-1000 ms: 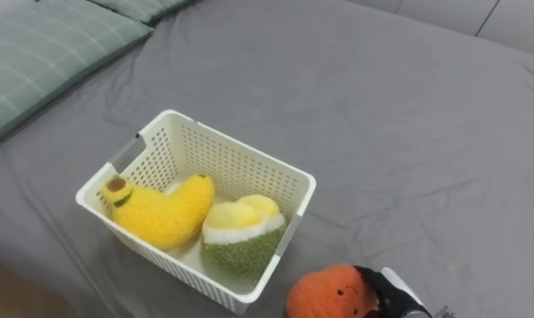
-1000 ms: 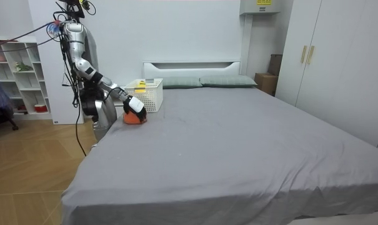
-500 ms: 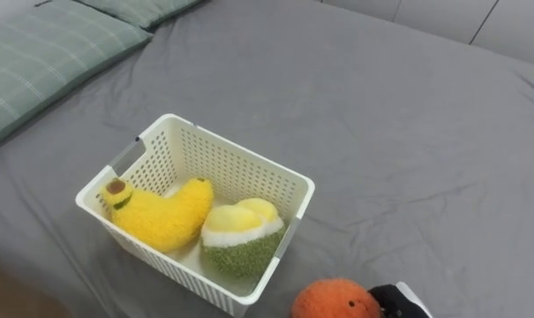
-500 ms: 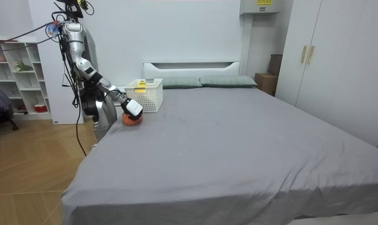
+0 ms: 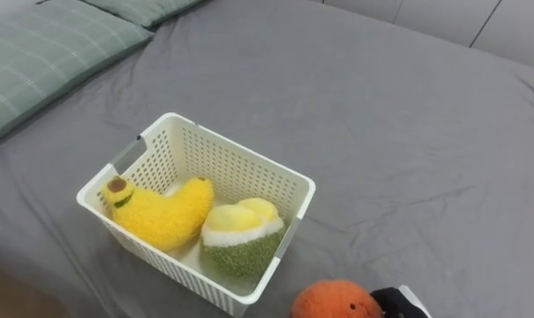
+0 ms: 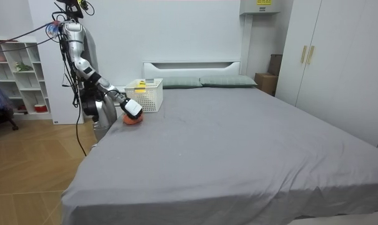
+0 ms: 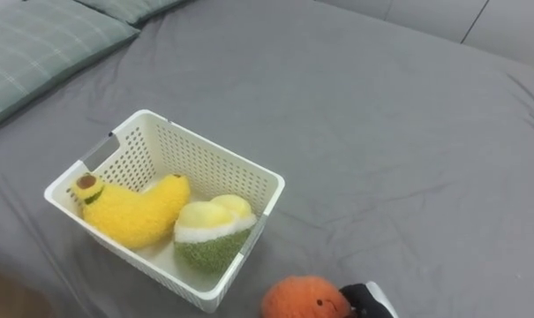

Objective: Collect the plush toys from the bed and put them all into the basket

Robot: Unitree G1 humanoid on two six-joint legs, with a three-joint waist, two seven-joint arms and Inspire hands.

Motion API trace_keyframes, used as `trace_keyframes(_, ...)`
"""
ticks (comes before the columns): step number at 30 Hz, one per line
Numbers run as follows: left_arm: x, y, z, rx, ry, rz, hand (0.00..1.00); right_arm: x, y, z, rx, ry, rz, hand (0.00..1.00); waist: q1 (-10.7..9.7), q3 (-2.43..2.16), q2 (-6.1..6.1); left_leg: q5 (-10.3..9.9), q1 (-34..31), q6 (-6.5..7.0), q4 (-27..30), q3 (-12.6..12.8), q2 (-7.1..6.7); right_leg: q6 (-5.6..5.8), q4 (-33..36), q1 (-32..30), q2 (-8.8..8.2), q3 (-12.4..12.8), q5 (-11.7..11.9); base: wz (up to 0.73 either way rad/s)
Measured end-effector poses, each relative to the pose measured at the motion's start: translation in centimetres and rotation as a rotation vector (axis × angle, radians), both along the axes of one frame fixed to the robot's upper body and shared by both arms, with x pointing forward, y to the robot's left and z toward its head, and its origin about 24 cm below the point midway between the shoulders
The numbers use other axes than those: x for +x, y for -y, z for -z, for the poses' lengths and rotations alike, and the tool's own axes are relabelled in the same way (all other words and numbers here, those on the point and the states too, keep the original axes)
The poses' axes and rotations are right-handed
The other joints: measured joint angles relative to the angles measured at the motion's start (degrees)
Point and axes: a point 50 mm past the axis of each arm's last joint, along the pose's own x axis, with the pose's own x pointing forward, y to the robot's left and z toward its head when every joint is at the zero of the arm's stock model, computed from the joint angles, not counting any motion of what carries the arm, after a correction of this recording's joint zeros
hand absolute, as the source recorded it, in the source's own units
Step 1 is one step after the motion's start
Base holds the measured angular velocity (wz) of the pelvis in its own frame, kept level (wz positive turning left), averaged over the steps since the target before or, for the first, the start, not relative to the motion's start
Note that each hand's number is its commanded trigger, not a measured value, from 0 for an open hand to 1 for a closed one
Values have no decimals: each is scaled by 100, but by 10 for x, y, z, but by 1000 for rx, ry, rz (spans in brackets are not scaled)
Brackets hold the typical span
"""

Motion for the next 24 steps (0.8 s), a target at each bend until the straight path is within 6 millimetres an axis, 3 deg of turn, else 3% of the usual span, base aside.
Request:
trace_keyframes(6,0,-6,-2,27,31,-45,0,15,2,-15,58,126,86,100,-98,-3,9,6,82,8,-55,88,6,8,-1,18,-2,130,-5,-8)
trace_keyframes(13,3,-10,-5,51,57,-70,0,31,21,-49,58,333,213,100,-277,-23,42,10,129,16,-106,132,13,11,2,8,-1,189,-6,-5)
trace_keyframes(21,-1,-9,-3,42,55,-129,0,43,18,-64,93,403,211,100,-320,-31,97,11,219,16,-198,335,57,13,15,-2,8,314,-8,-13)
trace_keyframes(24,-3,-9,-3,39,56,-146,0,52,15,-80,119,477,194,100,-357,-29,99,12,209,17,-202,341,58,14,12,-31,5,301,-9,-1)
